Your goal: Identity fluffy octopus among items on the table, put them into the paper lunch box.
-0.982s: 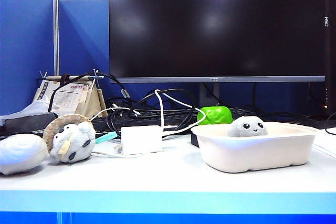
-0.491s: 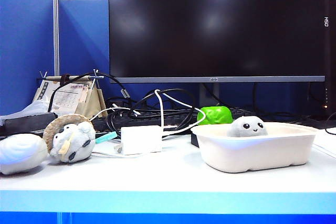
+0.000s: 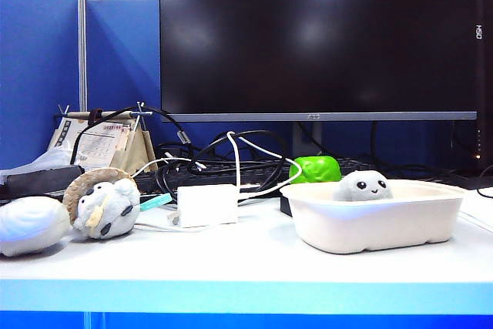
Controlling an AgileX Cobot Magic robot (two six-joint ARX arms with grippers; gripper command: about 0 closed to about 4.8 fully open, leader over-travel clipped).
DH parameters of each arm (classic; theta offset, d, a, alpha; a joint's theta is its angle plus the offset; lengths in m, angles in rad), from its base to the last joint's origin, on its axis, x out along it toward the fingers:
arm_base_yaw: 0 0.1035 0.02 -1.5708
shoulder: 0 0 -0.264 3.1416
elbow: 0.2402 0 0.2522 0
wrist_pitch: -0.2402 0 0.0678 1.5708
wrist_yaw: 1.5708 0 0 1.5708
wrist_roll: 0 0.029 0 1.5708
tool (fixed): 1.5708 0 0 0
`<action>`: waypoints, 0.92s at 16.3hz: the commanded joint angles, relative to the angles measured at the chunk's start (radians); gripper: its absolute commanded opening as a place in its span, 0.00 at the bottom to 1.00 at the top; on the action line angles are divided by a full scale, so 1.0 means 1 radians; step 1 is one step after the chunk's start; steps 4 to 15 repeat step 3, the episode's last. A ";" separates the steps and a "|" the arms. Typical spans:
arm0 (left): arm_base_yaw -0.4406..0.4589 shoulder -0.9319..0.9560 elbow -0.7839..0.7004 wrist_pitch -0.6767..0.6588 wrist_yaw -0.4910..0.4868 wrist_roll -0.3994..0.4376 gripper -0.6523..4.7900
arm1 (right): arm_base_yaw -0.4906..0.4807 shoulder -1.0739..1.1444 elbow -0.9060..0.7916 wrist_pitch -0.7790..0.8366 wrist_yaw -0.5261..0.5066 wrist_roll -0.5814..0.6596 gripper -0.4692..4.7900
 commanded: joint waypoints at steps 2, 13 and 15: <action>0.000 -0.002 0.002 0.013 0.000 0.001 0.18 | 0.000 -0.003 -0.007 0.013 0.003 0.000 0.62; 0.000 -0.002 0.002 0.013 0.000 0.001 0.18 | 0.000 -0.003 -0.007 0.013 0.003 0.000 0.62; 0.000 -0.002 0.002 0.013 0.000 0.001 0.18 | 0.000 -0.003 -0.007 0.013 0.003 0.000 0.62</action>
